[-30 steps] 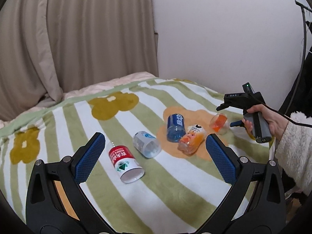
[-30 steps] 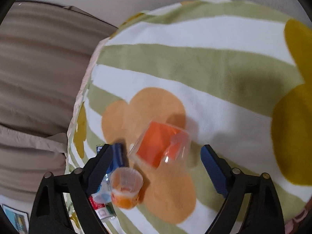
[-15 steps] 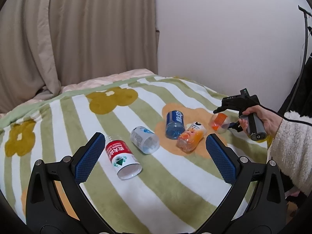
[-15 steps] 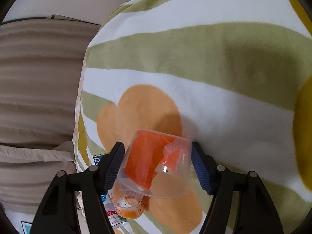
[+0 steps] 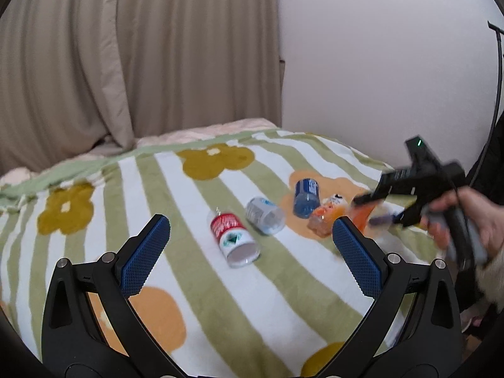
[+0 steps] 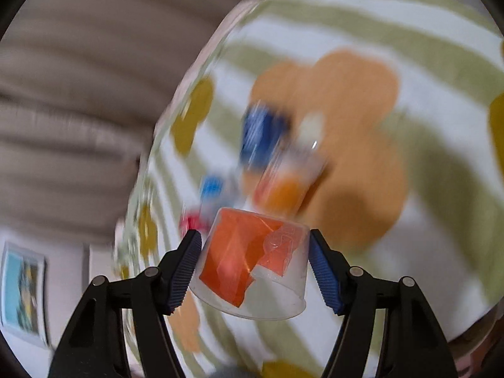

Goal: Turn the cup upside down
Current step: 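Lift the cup with the right gripper, set it on the bedspread, open, then move the left gripper to the set-down cup and close around it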

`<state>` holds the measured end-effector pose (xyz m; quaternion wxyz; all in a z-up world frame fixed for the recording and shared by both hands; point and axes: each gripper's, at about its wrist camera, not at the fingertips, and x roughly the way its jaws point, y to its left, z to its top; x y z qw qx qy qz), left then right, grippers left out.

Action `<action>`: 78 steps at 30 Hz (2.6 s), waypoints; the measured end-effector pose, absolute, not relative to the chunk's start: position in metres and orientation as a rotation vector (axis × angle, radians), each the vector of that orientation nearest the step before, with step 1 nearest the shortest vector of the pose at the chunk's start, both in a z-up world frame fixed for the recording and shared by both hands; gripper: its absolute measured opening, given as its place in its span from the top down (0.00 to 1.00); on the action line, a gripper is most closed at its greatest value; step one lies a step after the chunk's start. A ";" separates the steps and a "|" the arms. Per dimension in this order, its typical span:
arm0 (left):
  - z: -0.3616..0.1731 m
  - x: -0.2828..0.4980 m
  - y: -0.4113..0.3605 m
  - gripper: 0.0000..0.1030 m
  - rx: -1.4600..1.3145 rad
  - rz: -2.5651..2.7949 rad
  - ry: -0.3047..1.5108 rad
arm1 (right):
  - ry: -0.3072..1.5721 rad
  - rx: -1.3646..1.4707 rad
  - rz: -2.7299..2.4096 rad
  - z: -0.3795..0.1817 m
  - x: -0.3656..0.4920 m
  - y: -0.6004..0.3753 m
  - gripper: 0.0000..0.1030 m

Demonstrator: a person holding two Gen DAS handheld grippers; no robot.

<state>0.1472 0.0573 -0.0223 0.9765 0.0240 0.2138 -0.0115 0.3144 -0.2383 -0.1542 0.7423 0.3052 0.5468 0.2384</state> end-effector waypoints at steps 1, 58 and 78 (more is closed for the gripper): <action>-0.023 0.144 0.060 0.00 0.038 -0.021 0.437 | 1.220 0.633 0.544 -0.161 0.303 -0.221 0.38; -0.117 0.341 -0.049 0.06 0.153 -0.322 1.350 | 0.714 0.010 0.350 -0.103 0.150 -0.246 0.19; -0.235 0.338 -0.075 0.39 0.078 -0.312 1.708 | 0.685 0.149 0.419 -0.129 0.140 -0.265 0.19</action>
